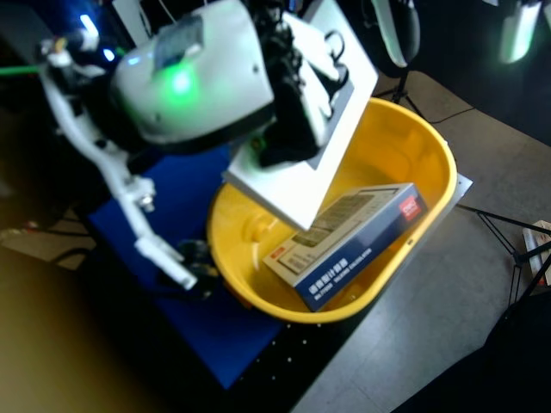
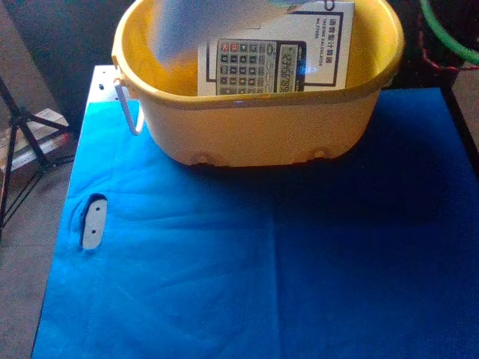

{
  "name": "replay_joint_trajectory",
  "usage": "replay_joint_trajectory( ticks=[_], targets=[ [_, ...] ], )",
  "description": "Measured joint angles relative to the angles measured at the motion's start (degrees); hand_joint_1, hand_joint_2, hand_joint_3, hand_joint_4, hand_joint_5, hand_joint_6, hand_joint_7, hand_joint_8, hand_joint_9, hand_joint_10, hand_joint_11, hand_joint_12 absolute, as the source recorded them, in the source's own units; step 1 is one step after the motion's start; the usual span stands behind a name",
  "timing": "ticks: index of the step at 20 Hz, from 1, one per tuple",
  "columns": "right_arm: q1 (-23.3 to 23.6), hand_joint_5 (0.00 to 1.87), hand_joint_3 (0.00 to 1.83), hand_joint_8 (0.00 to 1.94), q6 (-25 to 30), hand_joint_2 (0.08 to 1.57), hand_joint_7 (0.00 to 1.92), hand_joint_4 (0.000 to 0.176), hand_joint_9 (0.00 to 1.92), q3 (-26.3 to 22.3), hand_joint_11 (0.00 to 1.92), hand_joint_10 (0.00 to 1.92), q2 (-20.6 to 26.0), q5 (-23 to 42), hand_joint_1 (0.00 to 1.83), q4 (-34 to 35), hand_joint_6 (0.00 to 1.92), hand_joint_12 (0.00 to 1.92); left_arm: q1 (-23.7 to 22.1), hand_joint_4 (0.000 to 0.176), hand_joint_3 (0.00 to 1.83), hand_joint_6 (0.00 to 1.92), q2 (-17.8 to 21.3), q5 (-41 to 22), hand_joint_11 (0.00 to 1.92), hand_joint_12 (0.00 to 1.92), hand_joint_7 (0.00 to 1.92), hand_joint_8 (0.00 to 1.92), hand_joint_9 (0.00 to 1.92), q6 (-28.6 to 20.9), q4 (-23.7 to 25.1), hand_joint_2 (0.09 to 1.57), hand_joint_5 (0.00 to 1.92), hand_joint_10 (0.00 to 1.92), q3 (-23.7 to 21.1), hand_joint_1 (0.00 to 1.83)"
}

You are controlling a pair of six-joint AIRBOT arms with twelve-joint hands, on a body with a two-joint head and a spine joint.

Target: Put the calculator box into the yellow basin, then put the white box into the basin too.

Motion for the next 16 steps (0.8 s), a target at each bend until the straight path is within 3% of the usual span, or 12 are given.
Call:
replay_joint_trajectory(
  ticks=[1,2,3,5,6,10,11,12,14,16],
  targets=[
    [0.0,0.42,0.00,0.00,0.0,0.84,0.30,0.000,0.10,-0.1,0.00,0.32,0.1,0.0,0.89,0.1,0.00,1.38,0.0,0.000,0.00,0.11,0.0,0.0,0.04,1.57,0.50,0.00,0.33,0.0,0.0,1.07,0.69,0.45,0.0,0.72],
    [0.2,0.40,0.00,0.01,0.0,0.83,0.30,0.000,0.14,-0.2,0.00,0.32,0.4,0.0,0.86,0.0,0.00,1.58,0.0,0.000,0.00,0.08,0.0,0.1,0.03,1.49,0.48,0.00,0.33,0.0,0.0,1.07,0.67,0.38,0.0,0.72],
    [0.4,0.43,0.00,0.01,0.0,0.83,0.31,0.000,0.14,-0.4,0.00,0.33,0.7,0.3,0.89,-0.3,0.01,1.54,0.0,0.000,0.00,0.09,0.0,0.2,0.01,1.44,0.46,0.00,0.37,0.0,0.0,1.07,0.67,0.22,0.0,0.73],
    [0.9,0.48,0.01,0.01,0.0,0.85,0.34,0.000,0.17,-0.5,0.00,0.30,1.0,0.4,0.95,-0.1,0.02,1.31,0.0,0.000,0.00,0.11,0.0,0.2,0.04,1.45,0.49,0.01,0.41,0.0,0.0,1.05,0.68,0.19,0.0,0.73],
    [1.1,0.50,0.00,0.00,0.0,0.85,0.33,0.000,0.16,-0.5,0.00,0.20,1.0,0.5,0.96,0.2,0.02,1.18,0.0,0.000,0.00,0.09,0.0,0.1,0.03,1.49,0.47,0.00,0.39,0.0,0.0,1.06,0.64,0.16,0.0,0.71],
    [1.1,0.53,0.01,0.01,0.0,0.93,0.37,0.000,0.28,-0.5,0.00,0.16,2.0,0.4,0.98,0.2,0.02,1.33,0.1,0.000,0.00,0.04,0.0,0.3,0.02,1.59,0.44,0.00,0.40,0.0,0.0,1.09,0.61,0.13,0.0,0.70],
    [1.2,0.50,0.00,0.00,0.0,0.94,0.26,0.000,0.20,-0.5,0.00,0.12,2.5,0.4,0.90,0.6,0.01,1.27,0.1,0.000,0.00,0.06,0.0,0.4,0.04,1.57,0.44,0.00,0.39,0.0,0.0,1.10,0.67,0.12,0.0,0.70],
    [1.2,0.47,0.01,0.01,0.0,0.95,0.28,0.000,0.24,-0.6,0.00,0.13,3.0,0.4,0.86,0.8,0.00,1.31,0.1,0.000,0.00,0.05,0.0,0.4,0.07,1.56,0.44,0.00,0.40,0.0,0.0,1.09,0.69,0.12,0.0,0.70],
    [1.4,0.45,0.01,0.01,0.0,0.98,0.33,0.000,0.30,-0.8,0.00,0.14,4.5,0.4,0.91,0.6,0.00,1.24,0.1,0.000,0.00,0.14,0.1,0.4,0.07,1.60,0.48,0.00,0.40,0.0,0.0,1.07,0.74,0.23,-0.2,0.75],
    [1.8,0.51,0.00,0.02,0.0,1.02,0.37,0.000,0.39,-1.1,0.00,0.17,6.5,0.4,0.86,1.4,0.03,1.44,0.1,0.000,0.00,0.08,0.9,0.5,0.05,1.63,0.46,0.00,0.20,0.0,0.0,1.06,0.59,0.70,-0.4,0.71]
  ],
)
